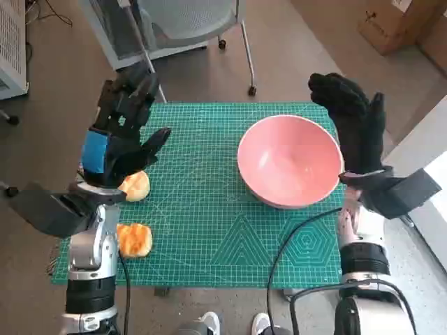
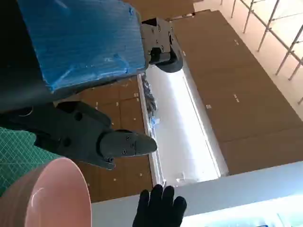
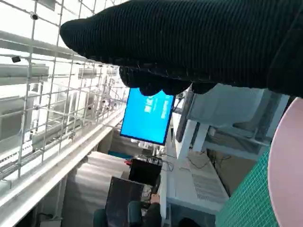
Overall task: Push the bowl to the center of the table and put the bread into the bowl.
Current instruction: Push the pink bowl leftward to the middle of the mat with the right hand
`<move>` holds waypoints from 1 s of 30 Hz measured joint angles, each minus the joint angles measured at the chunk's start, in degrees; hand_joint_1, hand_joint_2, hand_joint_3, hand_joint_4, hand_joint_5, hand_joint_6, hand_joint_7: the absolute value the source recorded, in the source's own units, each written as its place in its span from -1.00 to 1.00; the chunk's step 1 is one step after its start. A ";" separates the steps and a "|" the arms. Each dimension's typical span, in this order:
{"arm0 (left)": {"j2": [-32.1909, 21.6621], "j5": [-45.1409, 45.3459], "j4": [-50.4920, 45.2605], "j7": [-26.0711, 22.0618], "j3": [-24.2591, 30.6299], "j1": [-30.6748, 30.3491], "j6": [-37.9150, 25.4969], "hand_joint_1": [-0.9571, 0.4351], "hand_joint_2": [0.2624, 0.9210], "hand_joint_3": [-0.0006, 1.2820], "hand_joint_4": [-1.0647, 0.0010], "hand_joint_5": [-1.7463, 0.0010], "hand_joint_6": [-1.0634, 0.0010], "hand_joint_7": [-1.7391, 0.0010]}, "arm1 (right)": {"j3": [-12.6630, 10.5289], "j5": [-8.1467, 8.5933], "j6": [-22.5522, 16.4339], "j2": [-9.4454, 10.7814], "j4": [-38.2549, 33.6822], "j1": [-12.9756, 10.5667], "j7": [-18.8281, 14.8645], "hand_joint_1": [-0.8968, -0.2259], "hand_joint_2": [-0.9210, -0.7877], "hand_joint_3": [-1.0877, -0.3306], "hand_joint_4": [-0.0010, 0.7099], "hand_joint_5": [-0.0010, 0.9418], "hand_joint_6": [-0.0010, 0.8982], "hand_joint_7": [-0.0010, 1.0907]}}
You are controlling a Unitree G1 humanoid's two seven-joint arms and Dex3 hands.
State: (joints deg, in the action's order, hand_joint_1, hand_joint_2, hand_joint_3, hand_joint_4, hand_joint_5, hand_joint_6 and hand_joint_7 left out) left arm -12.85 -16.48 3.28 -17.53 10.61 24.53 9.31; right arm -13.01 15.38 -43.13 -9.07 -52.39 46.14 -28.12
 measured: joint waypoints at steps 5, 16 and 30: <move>0.00 0.00 0.00 0.00 0.00 0.00 0.00 -0.12 1.00 -0.57 0.76 0.83 1.00 0.26 | -0.01 -0.01 0.06 0.00 0.00 0.00 0.00 0.11 -1.00 0.22 -0.19 -1.00 -0.03 -1.00; 0.00 0.02 0.00 0.00 -0.01 0.00 0.00 -0.12 1.00 -0.57 0.75 0.83 1.00 0.26 | 0.02 -0.02 0.08 0.01 0.25 -0.09 0.00 0.11 -1.00 0.22 -0.19 -1.00 -0.03 -1.00; -0.01 0.00 -0.01 -0.03 0.02 0.00 -0.01 -0.12 1.00 -0.57 0.75 0.83 1.00 0.25 | -0.01 0.03 0.09 0.01 0.52 -0.39 -0.04 0.10 -1.00 0.22 -0.20 -1.00 -0.03 -1.00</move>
State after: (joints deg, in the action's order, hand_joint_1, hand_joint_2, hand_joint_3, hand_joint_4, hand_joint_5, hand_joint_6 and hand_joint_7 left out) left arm -12.86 -16.48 3.27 -17.56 10.62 24.53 9.30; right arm -13.02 15.41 -43.04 -9.06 -51.87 45.75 -28.16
